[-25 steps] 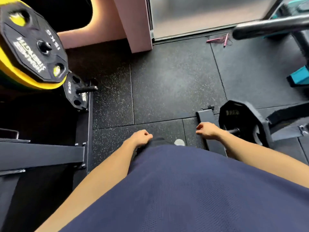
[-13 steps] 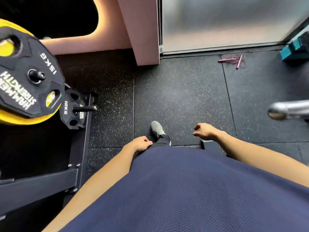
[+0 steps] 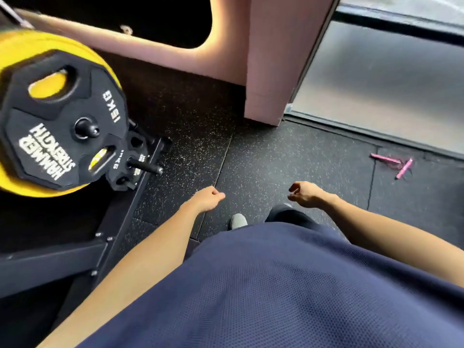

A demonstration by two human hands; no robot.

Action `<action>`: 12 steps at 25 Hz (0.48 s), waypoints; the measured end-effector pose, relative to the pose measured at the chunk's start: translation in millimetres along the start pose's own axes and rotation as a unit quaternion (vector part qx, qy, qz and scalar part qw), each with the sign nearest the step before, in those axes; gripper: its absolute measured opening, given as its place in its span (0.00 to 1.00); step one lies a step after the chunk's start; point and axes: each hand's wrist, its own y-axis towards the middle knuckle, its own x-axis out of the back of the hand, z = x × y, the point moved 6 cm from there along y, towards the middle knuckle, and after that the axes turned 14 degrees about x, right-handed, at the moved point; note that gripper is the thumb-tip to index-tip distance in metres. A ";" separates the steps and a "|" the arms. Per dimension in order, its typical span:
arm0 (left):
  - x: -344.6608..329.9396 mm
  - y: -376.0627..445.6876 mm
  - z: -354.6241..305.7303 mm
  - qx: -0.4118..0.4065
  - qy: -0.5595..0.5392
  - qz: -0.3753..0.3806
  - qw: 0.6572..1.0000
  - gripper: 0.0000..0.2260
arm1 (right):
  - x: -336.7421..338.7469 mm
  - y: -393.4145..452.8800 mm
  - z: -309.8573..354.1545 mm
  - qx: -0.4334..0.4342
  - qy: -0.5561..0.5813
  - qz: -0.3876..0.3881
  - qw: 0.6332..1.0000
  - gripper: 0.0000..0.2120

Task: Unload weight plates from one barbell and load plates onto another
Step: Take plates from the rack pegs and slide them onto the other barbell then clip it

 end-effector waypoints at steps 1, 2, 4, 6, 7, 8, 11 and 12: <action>0.8 2.0 4.7 0.021 -0.028 0.003 0.999 0.17 | 9.9 17.0 6.9 0.020 -0.020 0.021 0.999 0.19; -1.2 3.4 9.3 0.039 -0.060 0.005 0.997 0.17 | 18.8 33.6 14.1 0.042 -0.043 0.045 0.997 0.19; -3.8 -0.7 14.5 0.073 -0.122 0.001 0.990 0.16 | 40.5 65.5 31.0 0.084 -0.089 0.085 0.989 0.19; -10.1 -6.7 19.4 0.120 -0.200 -0.011 0.972 0.13 | 61.6 91.6 48.9 0.130 -0.133 0.124 0.975 0.19; -15.7 -9.0 20.3 0.137 -0.238 -0.017 0.961 0.13 | 70.4 101.8 57.7 0.154 -0.154 0.137 0.966 0.19; -21.6 -11.3 19.5 0.147 -0.268 -0.025 0.952 0.14 | 78.3 109.6 66.2 0.177 -0.176 0.145 0.958 0.18; -36.6 -24.4 8.7 0.184 -0.368 -0.061 0.909 0.14 | 98.1 130.4 92.3 0.240 -0.226 0.172 0.928 0.18; -38.5 -29.4 4.3 0.194 -0.397 -0.074 0.894 0.14 | 102.1 135.6 102.7 0.259 -0.234 0.177 0.920 0.18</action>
